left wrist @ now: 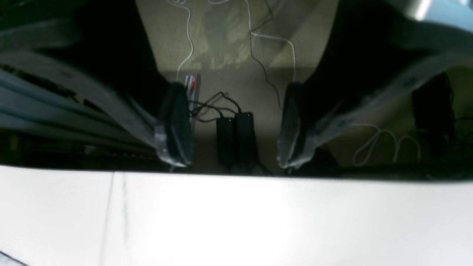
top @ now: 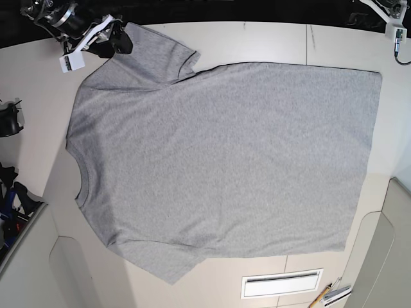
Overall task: Fold the T-shirt properly
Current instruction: 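Move both grippers to the shirt's side seam and grasp its edge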
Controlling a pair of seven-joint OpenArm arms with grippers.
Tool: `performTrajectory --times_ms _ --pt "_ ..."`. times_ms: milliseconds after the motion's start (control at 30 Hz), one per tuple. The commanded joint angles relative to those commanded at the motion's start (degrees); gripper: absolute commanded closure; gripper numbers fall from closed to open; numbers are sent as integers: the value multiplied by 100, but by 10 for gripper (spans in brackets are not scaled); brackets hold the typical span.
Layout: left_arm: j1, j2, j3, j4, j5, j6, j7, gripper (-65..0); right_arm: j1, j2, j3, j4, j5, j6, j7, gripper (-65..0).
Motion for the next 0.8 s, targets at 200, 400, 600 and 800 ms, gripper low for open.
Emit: performTrajectory --times_ms 200,400,600,800 --pt "-507 -243 -96 -2 0 4 22 -469 31 -256 -210 0 -153 -7 2 -310" --pt "-1078 -745 -96 -278 0 267 39 -471 28 -299 -210 0 -192 -4 11 -310" --pt "-1958 -1222 -96 -1631 -129 258 50 -471 28 -299 -210 0 -374 -4 70 -310" --pt "-2420 -1506 -94 -2616 -704 -234 260 -471 31 -299 -210 0 -457 -2 70 -310"
